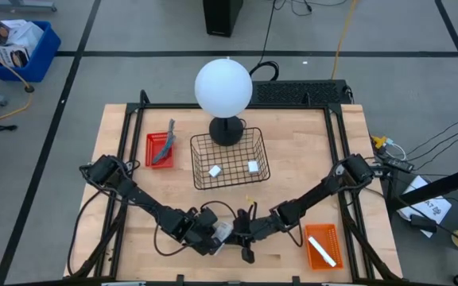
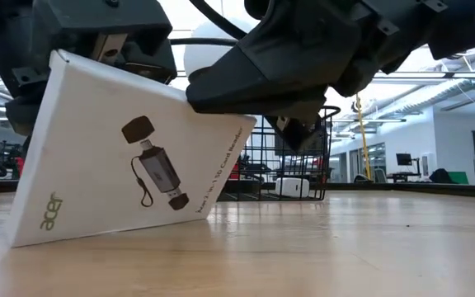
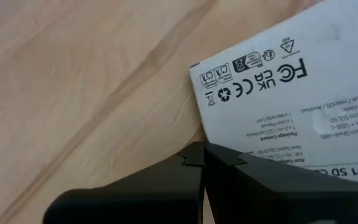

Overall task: Pick and place items into bin
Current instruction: Put the white card reader box into the orange bin

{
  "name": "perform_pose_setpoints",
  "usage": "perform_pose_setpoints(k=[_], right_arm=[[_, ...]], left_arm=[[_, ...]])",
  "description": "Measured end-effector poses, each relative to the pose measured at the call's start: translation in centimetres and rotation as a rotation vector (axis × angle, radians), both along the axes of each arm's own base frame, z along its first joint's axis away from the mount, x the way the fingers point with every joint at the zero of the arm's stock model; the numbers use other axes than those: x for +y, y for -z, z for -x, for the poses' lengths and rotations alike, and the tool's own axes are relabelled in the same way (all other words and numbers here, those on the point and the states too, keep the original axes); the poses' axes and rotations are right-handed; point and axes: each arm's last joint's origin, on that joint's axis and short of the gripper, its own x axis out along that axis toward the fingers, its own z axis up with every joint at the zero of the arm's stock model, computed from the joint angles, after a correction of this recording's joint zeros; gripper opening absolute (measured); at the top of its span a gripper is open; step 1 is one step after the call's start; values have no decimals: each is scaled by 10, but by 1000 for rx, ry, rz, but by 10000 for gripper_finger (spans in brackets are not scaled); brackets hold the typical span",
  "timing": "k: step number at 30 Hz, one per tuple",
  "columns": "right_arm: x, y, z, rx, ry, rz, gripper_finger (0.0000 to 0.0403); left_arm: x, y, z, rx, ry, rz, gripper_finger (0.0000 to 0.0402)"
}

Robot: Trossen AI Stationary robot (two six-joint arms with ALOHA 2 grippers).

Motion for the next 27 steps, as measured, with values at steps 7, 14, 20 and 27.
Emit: perform_pose_setpoints(k=[7,14,20,27], right_arm=[[-7,-1,-3,-23,14,31,0],[-19,2,-9,-37,71,55,0],[-24,10,-4,54,129,92,0],[-10,5,-2,-5,90,65,0]], left_arm=[[0,-1,0,-7,4,-9,5],[-4,-4,-3,-30,10,25,6],[-4,-7,-7,-66,29,16,7],[0,-7,-9,-70,28,7,7]])
